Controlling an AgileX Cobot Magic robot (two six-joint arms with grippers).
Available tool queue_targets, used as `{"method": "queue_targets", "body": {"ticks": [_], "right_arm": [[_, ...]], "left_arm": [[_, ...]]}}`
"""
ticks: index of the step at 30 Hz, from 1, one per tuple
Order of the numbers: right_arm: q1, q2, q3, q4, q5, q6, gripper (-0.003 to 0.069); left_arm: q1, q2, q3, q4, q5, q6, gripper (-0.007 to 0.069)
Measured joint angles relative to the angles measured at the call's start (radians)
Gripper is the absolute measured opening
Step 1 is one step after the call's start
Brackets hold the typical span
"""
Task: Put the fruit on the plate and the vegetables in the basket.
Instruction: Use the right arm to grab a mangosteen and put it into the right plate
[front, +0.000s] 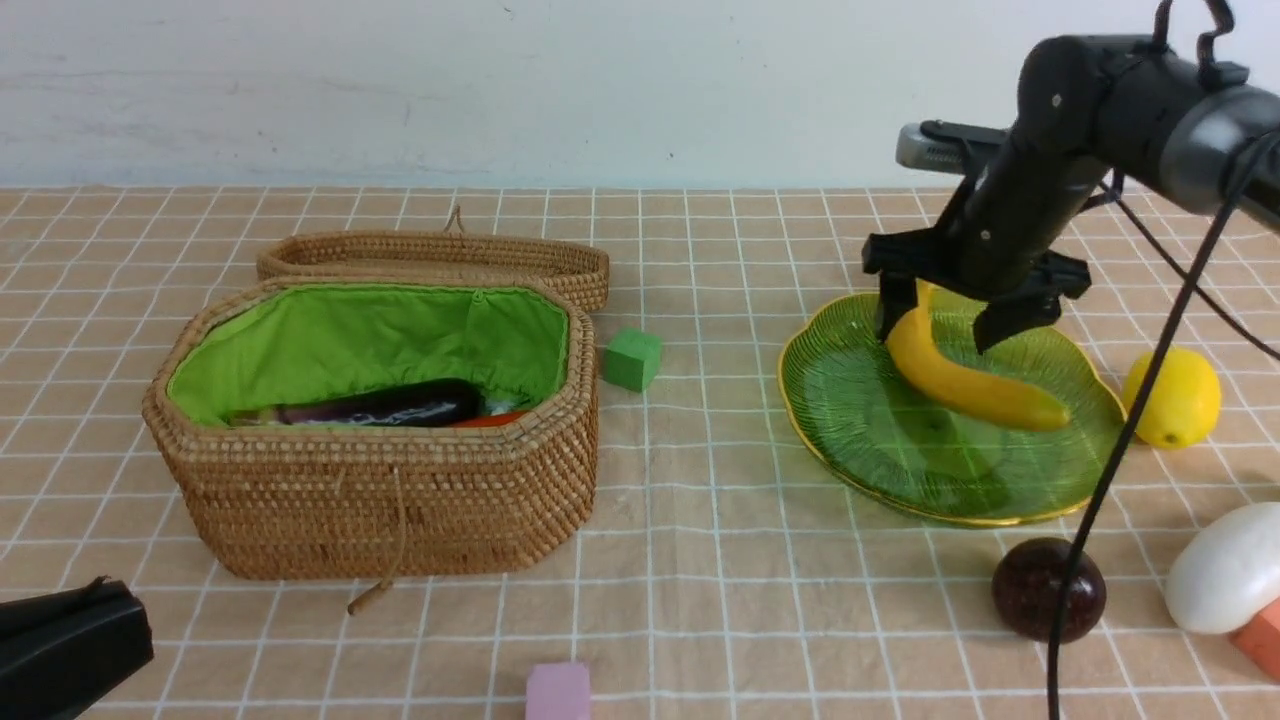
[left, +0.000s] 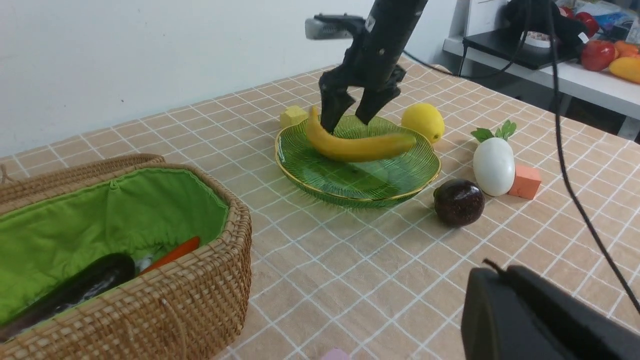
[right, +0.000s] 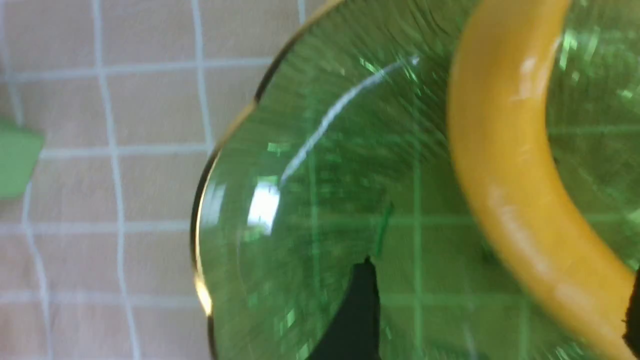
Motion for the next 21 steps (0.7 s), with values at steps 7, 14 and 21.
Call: {"method": "queue_targets", "body": {"ticks": [7, 14, 21], "right_arm": [[0.021, -0.266, 0.140, -0.024, 0.088, -0.060, 0.0338], [0.046, -0.528, 0.598, -0.046, 0.063, 0.001, 0.0183], [0.046, -0.577, 0.880, -0.052, -0.130, 0.011, 0.0517]], "left_arm": [[0.000, 0.000, 0.000, 0.000, 0.004, 0.000, -0.0002], [0.000, 0.000, 0.000, 0.000, 0.005, 0.000, -0.0002], [0.000, 0.000, 0.000, 0.000, 0.012, 0.000, 0.0001]]}}
